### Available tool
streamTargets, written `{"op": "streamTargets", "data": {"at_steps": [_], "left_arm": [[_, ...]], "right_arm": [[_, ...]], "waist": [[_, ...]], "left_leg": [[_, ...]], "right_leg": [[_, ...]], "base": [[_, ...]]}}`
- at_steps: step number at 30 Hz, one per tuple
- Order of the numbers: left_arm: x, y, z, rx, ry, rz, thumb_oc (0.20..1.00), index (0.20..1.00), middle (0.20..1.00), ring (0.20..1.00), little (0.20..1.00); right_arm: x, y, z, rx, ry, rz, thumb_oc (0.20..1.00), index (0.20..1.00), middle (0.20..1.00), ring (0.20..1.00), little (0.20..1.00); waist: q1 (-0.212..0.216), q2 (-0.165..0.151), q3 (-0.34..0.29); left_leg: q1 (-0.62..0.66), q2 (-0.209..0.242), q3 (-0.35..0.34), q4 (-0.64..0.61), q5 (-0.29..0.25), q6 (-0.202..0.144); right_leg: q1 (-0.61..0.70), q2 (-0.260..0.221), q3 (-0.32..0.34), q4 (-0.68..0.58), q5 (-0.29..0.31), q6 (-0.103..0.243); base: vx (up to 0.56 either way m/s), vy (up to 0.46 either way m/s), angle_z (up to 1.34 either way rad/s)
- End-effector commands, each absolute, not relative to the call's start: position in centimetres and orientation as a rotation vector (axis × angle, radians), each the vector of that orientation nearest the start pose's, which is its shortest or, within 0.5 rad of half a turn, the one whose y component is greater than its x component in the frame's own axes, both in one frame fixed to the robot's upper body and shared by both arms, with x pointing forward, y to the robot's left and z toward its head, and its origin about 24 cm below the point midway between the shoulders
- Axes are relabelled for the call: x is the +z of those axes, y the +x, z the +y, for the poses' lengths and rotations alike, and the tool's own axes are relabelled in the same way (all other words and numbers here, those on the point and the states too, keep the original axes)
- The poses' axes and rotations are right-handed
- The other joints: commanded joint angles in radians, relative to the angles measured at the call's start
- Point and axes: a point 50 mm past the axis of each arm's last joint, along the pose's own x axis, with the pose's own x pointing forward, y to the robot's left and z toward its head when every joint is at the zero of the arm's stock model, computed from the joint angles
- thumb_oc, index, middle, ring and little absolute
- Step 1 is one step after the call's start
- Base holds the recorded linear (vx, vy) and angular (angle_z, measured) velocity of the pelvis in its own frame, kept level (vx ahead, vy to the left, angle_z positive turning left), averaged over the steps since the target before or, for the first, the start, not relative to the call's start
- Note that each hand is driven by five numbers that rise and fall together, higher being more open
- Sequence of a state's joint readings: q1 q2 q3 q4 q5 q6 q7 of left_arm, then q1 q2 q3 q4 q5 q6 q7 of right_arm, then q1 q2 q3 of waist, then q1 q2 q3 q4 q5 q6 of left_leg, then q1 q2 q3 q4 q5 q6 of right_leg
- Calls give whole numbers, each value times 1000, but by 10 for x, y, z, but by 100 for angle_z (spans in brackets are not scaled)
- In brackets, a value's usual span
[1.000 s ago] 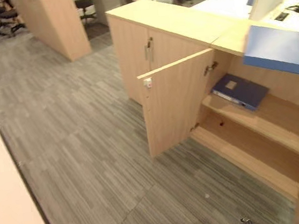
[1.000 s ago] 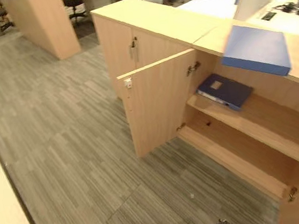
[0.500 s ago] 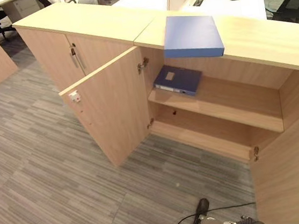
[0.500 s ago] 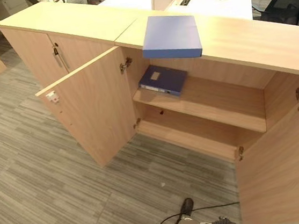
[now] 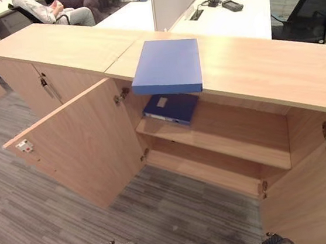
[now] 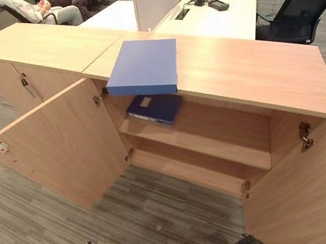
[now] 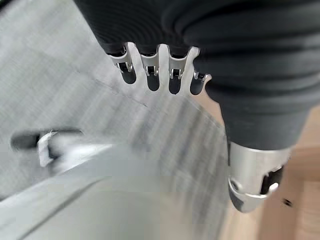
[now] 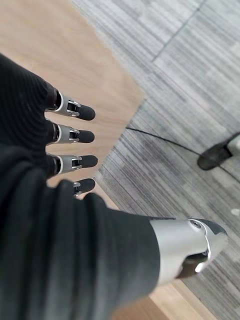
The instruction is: Put the empty folder in the office cabinet
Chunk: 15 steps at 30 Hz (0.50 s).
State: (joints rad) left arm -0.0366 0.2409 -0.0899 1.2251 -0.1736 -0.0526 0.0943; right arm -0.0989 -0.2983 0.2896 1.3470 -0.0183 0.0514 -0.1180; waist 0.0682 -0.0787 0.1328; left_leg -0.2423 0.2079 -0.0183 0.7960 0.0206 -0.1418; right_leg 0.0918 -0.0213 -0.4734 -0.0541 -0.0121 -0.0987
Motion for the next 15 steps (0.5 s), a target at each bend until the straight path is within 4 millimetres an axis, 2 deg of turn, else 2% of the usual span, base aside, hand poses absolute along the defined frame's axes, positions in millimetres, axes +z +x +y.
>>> {"op": "streamTargets", "data": {"at_steps": [1, 2, 3, 5, 6, 9, 15], "left_arm": [[-143, 137, 243, 218, 117, 1008, 1000, 1000, 1000, 1000, 1000], [-140, 144, 241, 219, 96, 968, 1000, 1000, 1000, 1000, 1000], [-134, 155, 236, 198, 44, 904, 1000, 1000, 1000, 1000, 1000], [-134, 155, 236, 199, 44, 905, 1000, 1000, 1000, 1000, 1000], [-136, 152, 229, 178, 16, 910, 1000, 1000, 1000, 1000, 1000], [-139, 148, 226, 144, 24, 936, 1000, 1000, 1000, 1000, 1000], [-135, 153, 220, 36, 128, 908, 1000, 1000, 1000, 1000, 1000]], "right_arm": [[-146, 104, -282, -106, -606, 1290, 1000, 1000, 1000, 1000, 1000], [-146, 108, -279, -92, -610, 1274, 1000, 1000, 1000, 1000, 1000], [-146, 115, -273, -54, -623, 1237, 1000, 1000, 1000, 1000, 1000], [-146, 115, -273, -54, -623, 1237, 1000, 1000, 1000, 1000, 1000], [-146, 118, -269, -27, -623, 1227, 1000, 1000, 1000, 1000, 1000], [-149, 111, -268, -14, -615, 1250, 1000, 1000, 1000, 1000, 1000], [-158, 70, -268, 1, -607, 1392, 1000, 1000, 1000, 1000, 1000]], "waist": [[6, 1, 59], [15, 5, 61], [36, 24, 61], [35, 23, 62], [38, 48, 46], [23, 49, 23], [3, 56, -23]], "left_leg": [[82, -56, 117, -345, -58, 84], [72, -74, 91, -413, -51, 80], [72, -137, -29, -617, 30, 68], [76, -137, -29, -622, 33, 68], [119, -157, -147, -719, 49, 60], [152, -152, -137, -751, 45, 63], [257, -152, -96, -864, 45, 80]], "right_leg": [[1, -89, 86, 24, 2, 141], [5, -86, 100, 18, 0, 144], [5, -71, 121, 19, 5, 145], [7, -72, 121, 19, 5, 145], [16, -49, 158, 20, -6, 148], [26, -49, 176, 10, -3, 149], [50, -61, 206, -13, 7, 169]], "base": [[148, 62, -47], [171, 166, -53], [113, 142, -39], [112, 103, -65], [152, 99, -96], [168, 114, -82], [134, 139, -11]]}}
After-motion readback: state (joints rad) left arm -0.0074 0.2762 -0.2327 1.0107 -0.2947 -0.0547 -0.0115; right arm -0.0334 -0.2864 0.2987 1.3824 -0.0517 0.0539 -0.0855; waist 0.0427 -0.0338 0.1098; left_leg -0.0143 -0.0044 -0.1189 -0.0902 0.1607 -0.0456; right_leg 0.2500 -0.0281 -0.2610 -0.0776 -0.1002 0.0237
